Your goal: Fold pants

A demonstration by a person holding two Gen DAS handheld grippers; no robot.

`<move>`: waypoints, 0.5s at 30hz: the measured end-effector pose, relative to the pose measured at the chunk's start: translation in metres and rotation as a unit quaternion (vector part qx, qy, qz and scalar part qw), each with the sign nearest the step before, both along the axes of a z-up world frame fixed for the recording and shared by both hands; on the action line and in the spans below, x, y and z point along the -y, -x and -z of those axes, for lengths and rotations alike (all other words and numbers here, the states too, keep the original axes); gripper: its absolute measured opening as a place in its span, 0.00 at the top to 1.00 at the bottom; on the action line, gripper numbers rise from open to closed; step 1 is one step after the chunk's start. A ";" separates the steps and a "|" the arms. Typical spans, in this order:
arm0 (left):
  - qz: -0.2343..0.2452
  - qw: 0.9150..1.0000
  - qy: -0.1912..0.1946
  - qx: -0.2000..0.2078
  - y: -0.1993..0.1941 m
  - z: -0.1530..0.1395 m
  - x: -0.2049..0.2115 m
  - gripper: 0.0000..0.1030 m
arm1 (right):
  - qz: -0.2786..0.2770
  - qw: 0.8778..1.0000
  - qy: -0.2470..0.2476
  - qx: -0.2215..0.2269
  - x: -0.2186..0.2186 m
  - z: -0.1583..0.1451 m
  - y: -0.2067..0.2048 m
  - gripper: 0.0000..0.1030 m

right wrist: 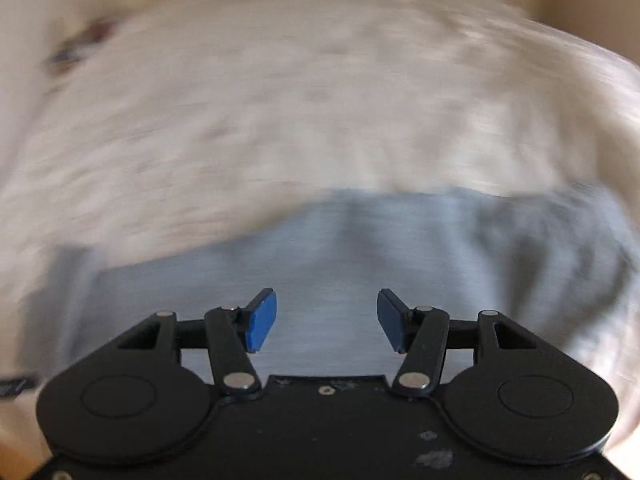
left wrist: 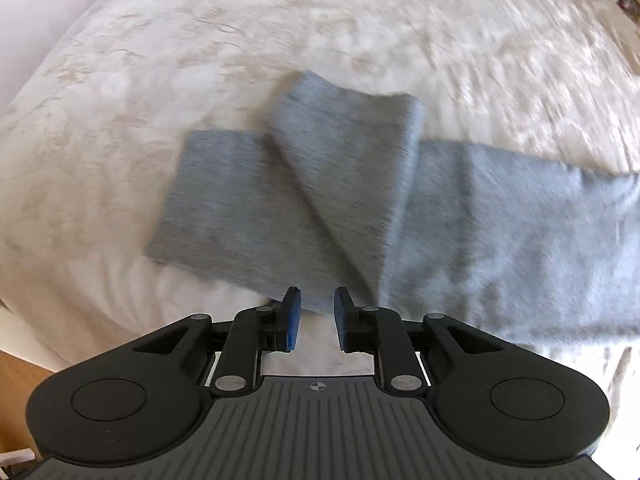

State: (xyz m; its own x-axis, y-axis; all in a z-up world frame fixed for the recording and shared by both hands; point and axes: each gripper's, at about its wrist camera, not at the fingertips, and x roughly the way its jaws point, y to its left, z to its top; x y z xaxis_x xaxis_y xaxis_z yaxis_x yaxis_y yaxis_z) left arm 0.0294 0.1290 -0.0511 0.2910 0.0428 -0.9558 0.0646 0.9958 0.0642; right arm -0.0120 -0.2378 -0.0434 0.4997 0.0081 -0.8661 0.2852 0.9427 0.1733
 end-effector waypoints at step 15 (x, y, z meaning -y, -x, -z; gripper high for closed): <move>0.014 0.999 -0.025 -0.015 -0.127 0.071 -0.088 0.82 | -0.126 0.983 -0.134 0.003 -0.225 0.025 -0.079 0.48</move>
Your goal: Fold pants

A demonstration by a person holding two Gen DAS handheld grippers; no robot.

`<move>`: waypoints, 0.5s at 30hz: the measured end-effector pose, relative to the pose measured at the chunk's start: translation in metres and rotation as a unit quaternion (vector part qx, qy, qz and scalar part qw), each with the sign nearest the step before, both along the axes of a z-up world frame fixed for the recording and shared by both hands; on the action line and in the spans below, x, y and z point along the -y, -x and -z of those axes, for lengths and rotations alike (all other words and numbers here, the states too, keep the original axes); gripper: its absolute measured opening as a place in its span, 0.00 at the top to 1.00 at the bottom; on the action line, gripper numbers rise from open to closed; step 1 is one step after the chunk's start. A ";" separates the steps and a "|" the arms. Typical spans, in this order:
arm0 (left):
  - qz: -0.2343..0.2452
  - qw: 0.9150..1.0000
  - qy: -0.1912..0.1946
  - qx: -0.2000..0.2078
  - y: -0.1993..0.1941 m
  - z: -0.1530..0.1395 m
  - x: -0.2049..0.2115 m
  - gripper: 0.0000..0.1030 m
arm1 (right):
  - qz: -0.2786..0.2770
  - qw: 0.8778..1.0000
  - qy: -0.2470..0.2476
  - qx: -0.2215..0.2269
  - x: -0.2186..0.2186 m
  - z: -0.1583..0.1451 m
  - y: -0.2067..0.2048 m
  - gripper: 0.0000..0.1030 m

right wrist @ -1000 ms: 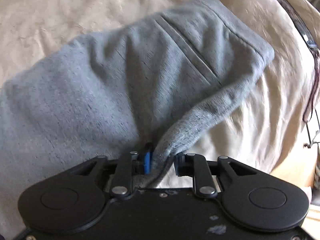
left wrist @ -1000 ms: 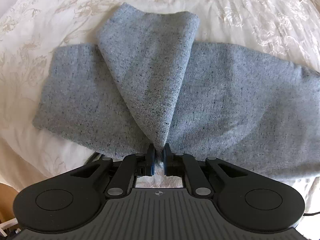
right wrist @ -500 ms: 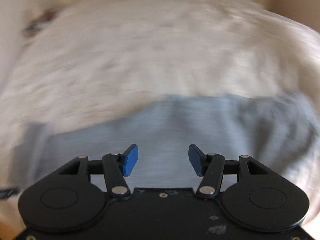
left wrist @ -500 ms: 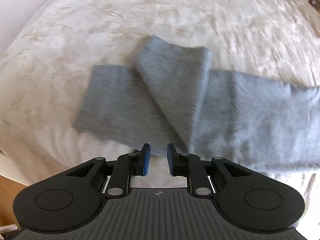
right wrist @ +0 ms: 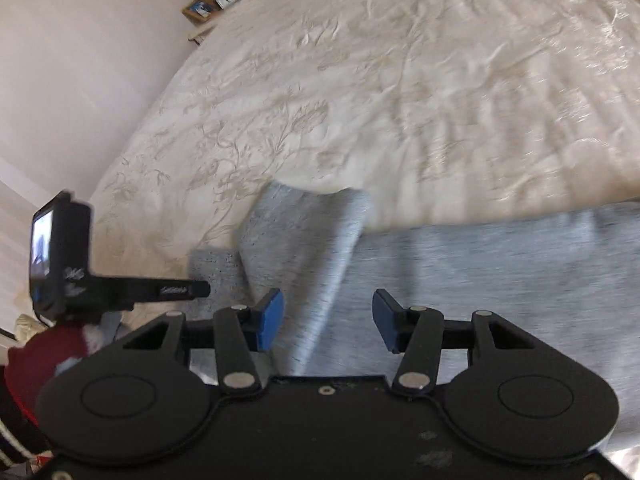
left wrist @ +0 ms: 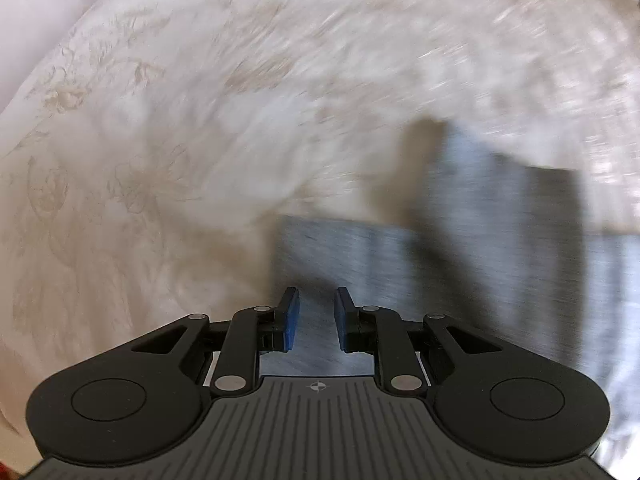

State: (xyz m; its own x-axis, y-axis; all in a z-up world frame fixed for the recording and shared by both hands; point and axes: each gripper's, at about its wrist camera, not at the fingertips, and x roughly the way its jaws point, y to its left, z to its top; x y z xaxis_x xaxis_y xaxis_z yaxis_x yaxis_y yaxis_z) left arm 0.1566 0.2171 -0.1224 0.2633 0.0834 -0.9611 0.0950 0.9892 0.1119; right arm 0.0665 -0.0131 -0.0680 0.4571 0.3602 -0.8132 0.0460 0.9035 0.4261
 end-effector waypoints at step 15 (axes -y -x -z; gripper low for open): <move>0.007 0.999 0.045 0.009 0.014 -0.033 -0.089 0.78 | 0.032 0.999 0.006 -0.036 -0.049 0.041 -0.056 0.92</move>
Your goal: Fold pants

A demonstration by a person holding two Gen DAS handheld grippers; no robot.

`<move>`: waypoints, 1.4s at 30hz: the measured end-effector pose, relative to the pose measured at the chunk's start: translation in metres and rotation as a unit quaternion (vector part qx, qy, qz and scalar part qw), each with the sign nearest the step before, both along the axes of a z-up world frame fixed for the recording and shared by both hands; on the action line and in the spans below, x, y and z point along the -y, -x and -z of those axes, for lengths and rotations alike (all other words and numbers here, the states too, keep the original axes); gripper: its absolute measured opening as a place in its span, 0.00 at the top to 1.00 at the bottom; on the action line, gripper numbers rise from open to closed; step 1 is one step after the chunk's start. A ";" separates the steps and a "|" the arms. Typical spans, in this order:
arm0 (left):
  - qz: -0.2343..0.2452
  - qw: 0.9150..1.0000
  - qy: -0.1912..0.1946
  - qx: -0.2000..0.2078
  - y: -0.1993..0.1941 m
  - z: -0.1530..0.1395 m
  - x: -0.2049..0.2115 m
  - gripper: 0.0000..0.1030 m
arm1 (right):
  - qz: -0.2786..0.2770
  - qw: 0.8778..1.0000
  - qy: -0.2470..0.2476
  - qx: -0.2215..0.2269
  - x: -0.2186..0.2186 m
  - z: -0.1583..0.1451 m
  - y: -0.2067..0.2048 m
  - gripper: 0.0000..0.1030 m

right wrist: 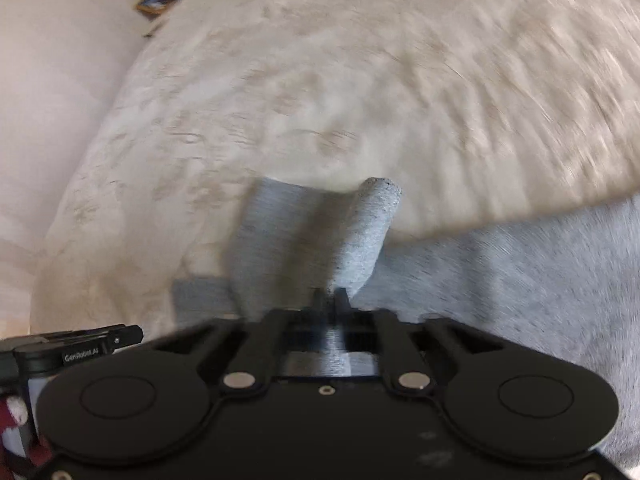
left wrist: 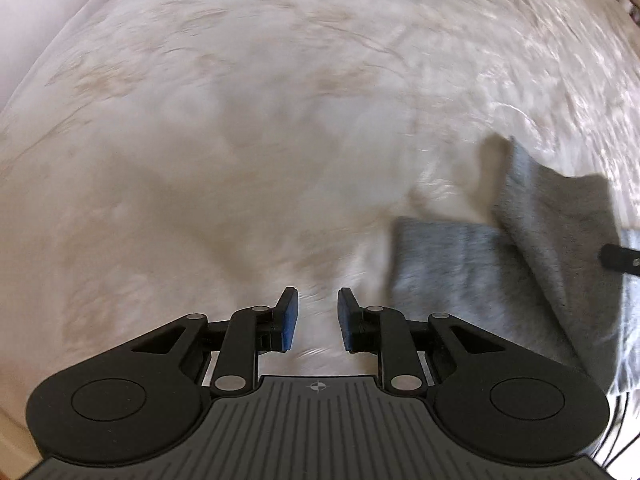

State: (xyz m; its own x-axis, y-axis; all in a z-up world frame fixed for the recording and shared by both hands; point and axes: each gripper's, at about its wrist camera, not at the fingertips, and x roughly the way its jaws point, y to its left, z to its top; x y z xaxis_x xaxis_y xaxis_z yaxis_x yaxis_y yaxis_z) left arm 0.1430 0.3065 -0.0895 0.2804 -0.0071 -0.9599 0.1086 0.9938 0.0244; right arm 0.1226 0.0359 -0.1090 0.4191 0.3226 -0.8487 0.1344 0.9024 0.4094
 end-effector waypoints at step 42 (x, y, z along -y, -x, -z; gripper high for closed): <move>0.164 0.985 -0.001 -0.045 0.044 0.037 0.071 0.76 | 0.343 0.932 0.084 -0.076 0.140 0.009 0.204 0.60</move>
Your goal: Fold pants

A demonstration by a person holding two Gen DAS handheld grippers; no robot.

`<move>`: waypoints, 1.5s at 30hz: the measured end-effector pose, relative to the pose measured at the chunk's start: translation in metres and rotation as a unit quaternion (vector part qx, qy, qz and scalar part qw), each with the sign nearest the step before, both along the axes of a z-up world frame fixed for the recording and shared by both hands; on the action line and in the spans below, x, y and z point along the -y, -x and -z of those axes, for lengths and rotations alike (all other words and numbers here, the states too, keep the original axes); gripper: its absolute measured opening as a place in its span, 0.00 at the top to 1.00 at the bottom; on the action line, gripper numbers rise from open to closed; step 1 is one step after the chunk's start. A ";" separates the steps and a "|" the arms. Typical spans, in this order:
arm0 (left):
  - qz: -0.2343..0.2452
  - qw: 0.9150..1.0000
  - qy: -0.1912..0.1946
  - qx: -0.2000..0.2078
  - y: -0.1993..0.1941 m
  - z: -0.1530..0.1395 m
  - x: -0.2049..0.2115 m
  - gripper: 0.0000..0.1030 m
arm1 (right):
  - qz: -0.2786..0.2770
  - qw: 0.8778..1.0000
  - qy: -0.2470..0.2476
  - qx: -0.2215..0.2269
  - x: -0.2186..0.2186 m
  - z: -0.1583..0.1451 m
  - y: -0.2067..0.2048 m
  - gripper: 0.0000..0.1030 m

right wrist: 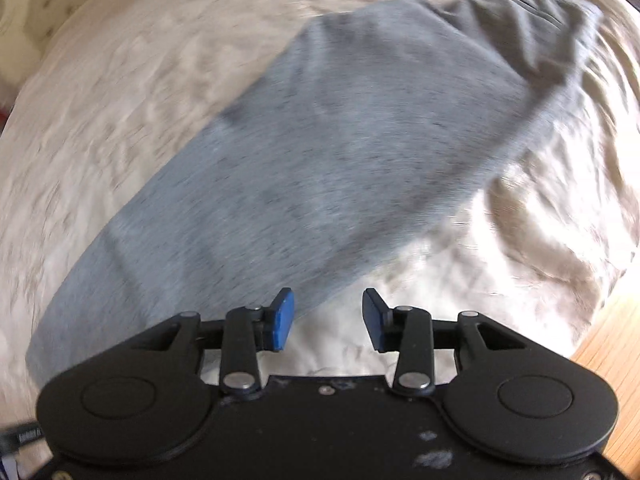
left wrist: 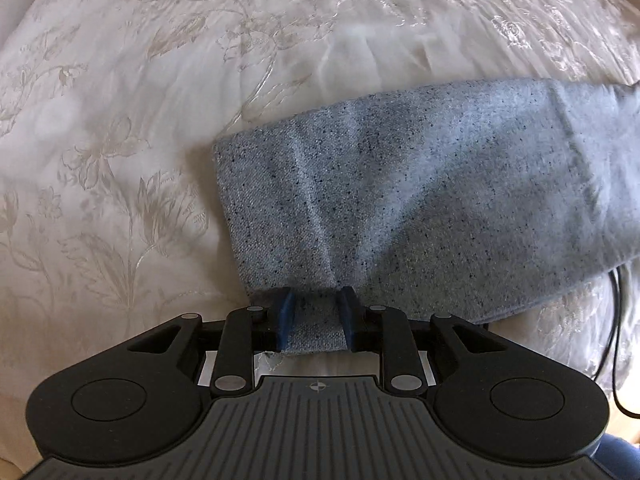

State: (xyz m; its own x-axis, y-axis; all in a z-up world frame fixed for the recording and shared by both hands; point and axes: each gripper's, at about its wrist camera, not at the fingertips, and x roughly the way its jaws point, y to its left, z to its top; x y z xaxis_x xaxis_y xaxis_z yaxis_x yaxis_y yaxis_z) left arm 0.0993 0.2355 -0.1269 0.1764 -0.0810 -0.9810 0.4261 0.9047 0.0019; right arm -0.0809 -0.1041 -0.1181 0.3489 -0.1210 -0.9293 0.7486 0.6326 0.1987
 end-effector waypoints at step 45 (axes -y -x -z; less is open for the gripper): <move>-0.017 0.998 0.051 0.028 0.009 -0.042 0.271 0.76 | -0.262 0.961 0.057 -0.062 0.198 0.002 -0.189 0.88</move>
